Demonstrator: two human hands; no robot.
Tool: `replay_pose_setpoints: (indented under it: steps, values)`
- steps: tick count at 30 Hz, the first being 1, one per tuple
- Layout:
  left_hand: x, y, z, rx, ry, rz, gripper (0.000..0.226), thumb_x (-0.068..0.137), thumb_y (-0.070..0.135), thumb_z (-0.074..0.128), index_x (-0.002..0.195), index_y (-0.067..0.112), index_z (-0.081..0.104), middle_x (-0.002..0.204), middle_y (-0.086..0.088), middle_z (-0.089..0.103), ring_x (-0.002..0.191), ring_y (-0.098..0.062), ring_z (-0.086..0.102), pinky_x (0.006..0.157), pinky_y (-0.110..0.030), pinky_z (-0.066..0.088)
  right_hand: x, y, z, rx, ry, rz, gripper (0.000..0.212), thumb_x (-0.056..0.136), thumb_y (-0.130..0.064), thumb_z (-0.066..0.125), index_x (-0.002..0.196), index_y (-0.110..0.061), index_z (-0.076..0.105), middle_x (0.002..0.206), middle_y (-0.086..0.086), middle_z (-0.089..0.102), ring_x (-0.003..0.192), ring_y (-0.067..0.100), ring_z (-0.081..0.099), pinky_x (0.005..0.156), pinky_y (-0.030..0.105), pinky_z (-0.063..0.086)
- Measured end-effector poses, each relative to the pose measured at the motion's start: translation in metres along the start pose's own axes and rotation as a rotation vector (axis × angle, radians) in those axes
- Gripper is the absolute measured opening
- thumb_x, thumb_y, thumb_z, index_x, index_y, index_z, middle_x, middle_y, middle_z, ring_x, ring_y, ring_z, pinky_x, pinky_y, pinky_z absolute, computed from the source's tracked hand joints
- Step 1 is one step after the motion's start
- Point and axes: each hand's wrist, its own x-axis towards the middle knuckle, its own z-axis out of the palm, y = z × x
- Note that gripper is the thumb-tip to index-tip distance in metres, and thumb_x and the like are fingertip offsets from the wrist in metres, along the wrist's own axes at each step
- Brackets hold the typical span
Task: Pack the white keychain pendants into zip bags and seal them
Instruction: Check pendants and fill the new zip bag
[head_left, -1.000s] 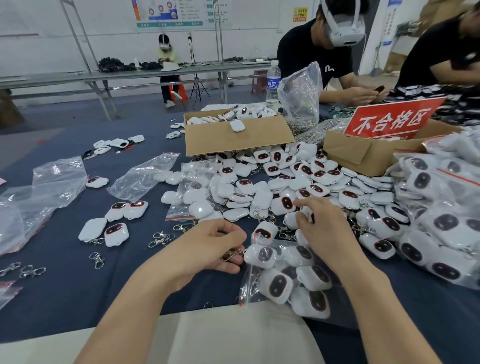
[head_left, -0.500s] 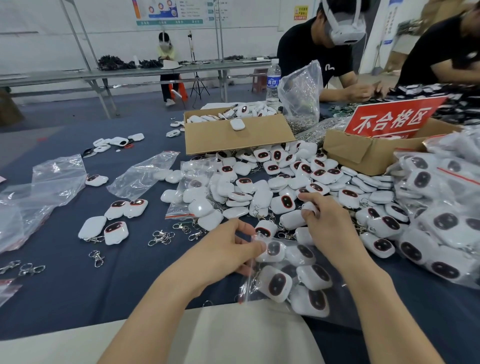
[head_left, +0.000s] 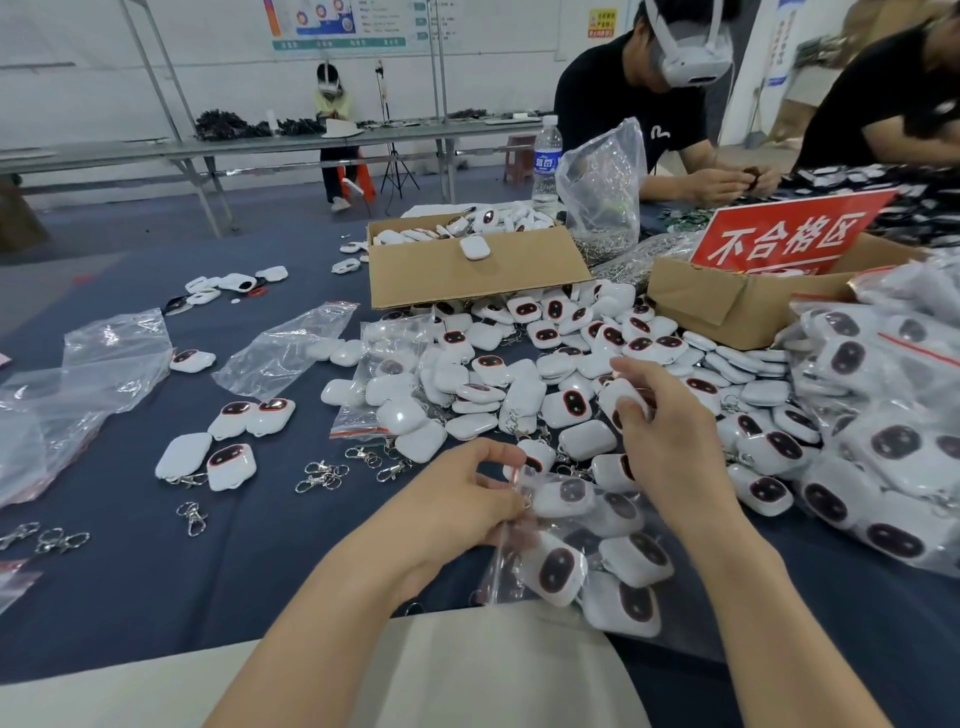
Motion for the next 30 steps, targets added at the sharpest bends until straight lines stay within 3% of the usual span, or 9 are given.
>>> replay_pose_setpoints:
  steps: [3,8,14,18,21,24,27,30]
  values:
    - [-0.001,0.002,0.000,-0.063,-0.015,-0.019,0.030,0.095,-0.003,0.062,0.122,0.011,0.060,0.094,-0.018,0.073,0.073,-0.024,0.072,0.073,-0.032,0.064,0.000,0.001,0.001,-0.002,-0.017,-0.019,0.046,0.102,-0.006,0.048,0.139,-0.032,0.055,0.135,-0.015,0.055,0.121,-0.004,0.044,0.086,0.000,0.028]
    - [0.000,0.003,-0.007,0.021,-0.051,0.003,0.024,0.098,0.007,0.059,0.119,0.015,0.067,0.105,-0.014,0.077,0.082,-0.015,0.069,0.075,-0.026,0.060,0.002,0.002,0.003,0.061,-0.013,-0.004,0.045,0.101,-0.009,0.051,0.135,-0.039,0.056,0.126,-0.019,0.057,0.114,-0.002,0.051,0.080,0.000,0.032]
    - [0.006,0.000,-0.017,-0.036,0.095,0.077,0.026,0.102,0.000,0.044,0.116,0.009,0.064,0.103,-0.018,0.073,0.072,-0.016,0.071,0.067,-0.027,0.062,0.003,-0.004,0.004,0.196,-0.046,-0.018,0.044,0.099,-0.009,0.056,0.122,-0.046,0.061,0.115,-0.024,0.063,0.107,-0.005,0.061,0.084,0.014,0.048]
    - [0.010,-0.001,-0.017,-0.100,0.257,0.239,0.024,0.104,0.003,0.045,0.111,0.011,0.066,0.088,-0.007,0.070,0.061,-0.009,0.065,0.057,-0.021,0.057,0.004,-0.010,-0.001,0.387,-0.096,0.004,0.044,0.096,-0.009,0.065,0.114,-0.049,0.062,0.108,-0.016,0.071,0.091,-0.003,0.067,0.071,0.007,0.050]
    - [0.011,-0.001,-0.014,-0.118,0.302,0.373,0.023,0.104,0.007,0.048,0.107,0.018,0.068,0.085,-0.001,0.071,0.064,-0.008,0.064,0.056,-0.020,0.055,0.003,-0.013,-0.004,0.494,-0.171,0.017,0.041,0.091,-0.017,0.072,0.114,-0.050,0.064,0.105,-0.017,0.074,0.092,-0.001,0.069,0.077,0.014,0.051]
    - [0.010,-0.001,-0.009,-0.137,0.286,0.454,0.015,0.102,0.019,0.057,0.111,0.026,0.068,0.091,0.001,0.072,0.071,-0.009,0.066,0.059,-0.021,0.055,0.001,-0.016,-0.004,0.565,-0.301,-0.020,0.043,0.080,-0.029,0.076,0.119,-0.045,0.067,0.109,-0.007,0.076,0.092,0.003,0.070,0.081,0.018,0.051]
    - [0.008,-0.005,-0.002,-0.075,0.175,0.533,0.017,0.098,0.036,0.064,0.114,0.035,0.067,0.090,0.005,0.068,0.073,-0.011,0.065,0.062,-0.024,0.055,-0.002,-0.016,-0.002,0.642,-0.415,-0.055,0.047,0.075,-0.033,0.079,0.121,-0.040,0.069,0.112,0.004,0.076,0.107,0.017,0.071,0.101,0.033,0.051]
    - [0.008,-0.012,0.007,0.052,0.113,0.560,0.020,0.095,0.046,0.065,0.115,0.045,0.062,0.086,-0.006,0.064,0.069,-0.017,0.060,0.061,-0.026,0.054,-0.005,-0.021,0.003,0.699,-0.490,-0.049,0.052,0.071,-0.034,0.081,0.122,-0.033,0.070,0.113,0.007,0.076,0.111,0.021,0.071,0.099,0.030,0.054]
